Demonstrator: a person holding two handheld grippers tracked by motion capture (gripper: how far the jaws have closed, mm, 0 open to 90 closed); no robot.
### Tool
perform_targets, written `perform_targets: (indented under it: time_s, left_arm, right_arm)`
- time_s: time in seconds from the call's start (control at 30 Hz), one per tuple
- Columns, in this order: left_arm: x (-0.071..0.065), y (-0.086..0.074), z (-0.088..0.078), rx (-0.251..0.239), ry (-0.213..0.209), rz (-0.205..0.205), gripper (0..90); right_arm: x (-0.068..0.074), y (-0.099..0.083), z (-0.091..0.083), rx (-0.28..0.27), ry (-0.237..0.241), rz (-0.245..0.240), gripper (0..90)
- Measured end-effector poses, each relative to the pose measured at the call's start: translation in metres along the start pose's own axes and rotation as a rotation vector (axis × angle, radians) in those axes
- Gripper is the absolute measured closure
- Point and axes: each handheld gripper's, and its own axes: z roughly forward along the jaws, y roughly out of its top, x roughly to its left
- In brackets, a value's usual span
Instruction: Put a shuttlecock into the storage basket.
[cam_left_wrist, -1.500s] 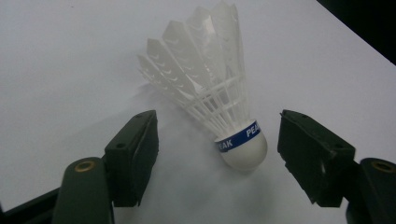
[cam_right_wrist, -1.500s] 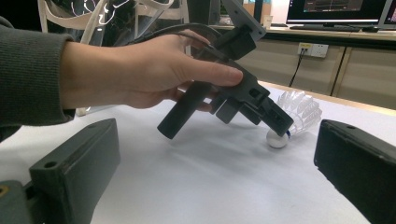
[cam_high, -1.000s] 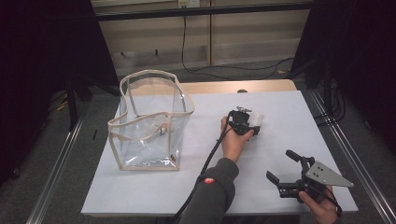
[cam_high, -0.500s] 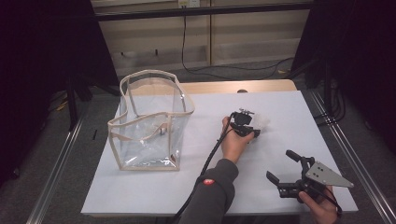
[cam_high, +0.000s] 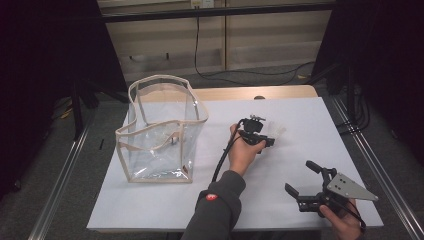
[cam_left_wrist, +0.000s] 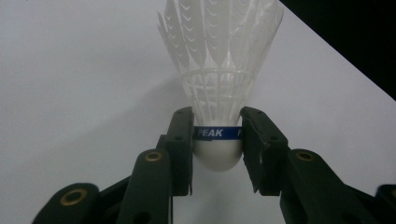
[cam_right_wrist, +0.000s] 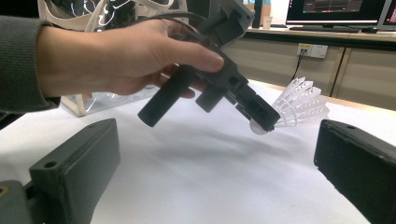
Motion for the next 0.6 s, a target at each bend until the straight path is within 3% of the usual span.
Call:
perform_targets:
  time_s: [0.6]
  left_arm:
    - [-0.006, 0.002, -0.029, 0.039, -0.051, 0.03, 65.5]
  right_arm:
    - [0.002, 0.0, 0.001, 0.001, 0.005, 0.001, 0.1]
